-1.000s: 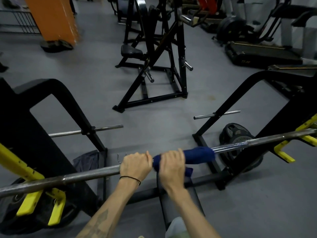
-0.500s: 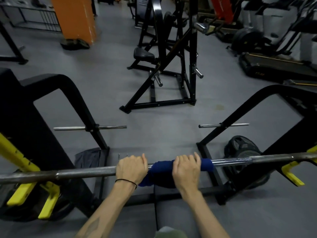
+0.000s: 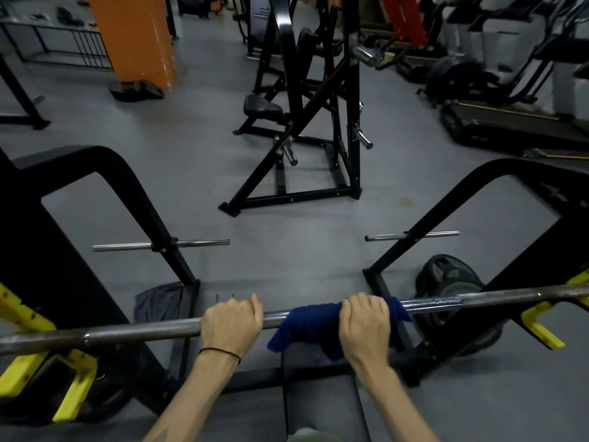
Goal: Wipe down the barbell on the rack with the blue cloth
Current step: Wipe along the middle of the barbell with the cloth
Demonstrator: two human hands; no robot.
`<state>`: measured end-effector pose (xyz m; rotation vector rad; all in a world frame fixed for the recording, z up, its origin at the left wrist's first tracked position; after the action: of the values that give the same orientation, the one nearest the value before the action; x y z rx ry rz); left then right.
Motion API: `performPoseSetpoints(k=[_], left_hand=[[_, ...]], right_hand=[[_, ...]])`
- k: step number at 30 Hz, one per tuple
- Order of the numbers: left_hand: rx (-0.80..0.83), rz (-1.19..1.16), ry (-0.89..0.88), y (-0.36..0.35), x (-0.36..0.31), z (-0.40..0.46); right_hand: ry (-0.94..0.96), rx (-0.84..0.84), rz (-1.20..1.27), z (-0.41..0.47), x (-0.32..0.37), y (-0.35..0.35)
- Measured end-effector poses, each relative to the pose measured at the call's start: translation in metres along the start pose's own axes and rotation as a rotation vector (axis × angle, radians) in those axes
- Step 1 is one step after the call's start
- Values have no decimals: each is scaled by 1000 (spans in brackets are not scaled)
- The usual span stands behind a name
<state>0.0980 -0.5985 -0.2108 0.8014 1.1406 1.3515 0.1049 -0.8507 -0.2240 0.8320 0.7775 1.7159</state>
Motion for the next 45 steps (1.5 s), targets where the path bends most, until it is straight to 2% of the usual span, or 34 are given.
performPoseSetpoints(k=[2,5,7,9,14,17,21,23,26,30,32,34,36,38,40,41,42,45], left_hand=[[30,34,-25,-3,-7,0],[55,10,-15,-9,-17,2],[43,3,-37,-8,-14,0],[23,-21,-109,-5,-7,-1],[23,-44,-107,-2,-10,-3],[77,-22,-47,-5,-17,-2],[100,0,-24,-7,-19,0],[83,38,-71,-8,-16,-1],[108,50,-130,-6,-11,1],[246,87,-81,10,-22,10],[417,117,-88,9,-22,21],[715,91,-123,10,-21,37],[929,51,-116,15,-23,43],[825,104,-137,15,-24,40],[506,106,-81,15,-21,26],[394,52,-42,14,-20,20],[347,8,-35,12,-16,14],[185,-21,-119,0,-7,7]], right_hand=[[2,-10,72,-3,46,-10],[143,30,196,-11,111,-22],[232,30,159,-8,104,-19],[286,19,123,-5,67,-13],[85,-19,23,-1,-22,1],[-116,-78,37,0,12,-5],[78,23,234,-11,113,-19],[162,58,252,-9,110,-16],[265,74,153,-6,53,-5],[140,32,-11,1,-41,14],[52,14,-24,3,-58,18],[-68,-30,-3,6,-31,9],[-7,-63,73,3,29,-7],[119,-31,144,-5,86,-18],[199,-1,177,-5,98,-18],[245,1,168,-3,88,-16],[276,16,160,-3,72,-12],[248,16,64,-3,5,-1]])
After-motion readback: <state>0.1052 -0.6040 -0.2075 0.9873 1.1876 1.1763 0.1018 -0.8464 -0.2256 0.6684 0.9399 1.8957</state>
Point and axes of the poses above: each hand's wrist, its own z-axis towards the middle knuckle, its own y-axis out of the back of the hand, x = y × z, the point moved 1 cm from there along z, towards the middle knuckle, and after that the axes turned 8 degrees about y, right-handed, at the moved point
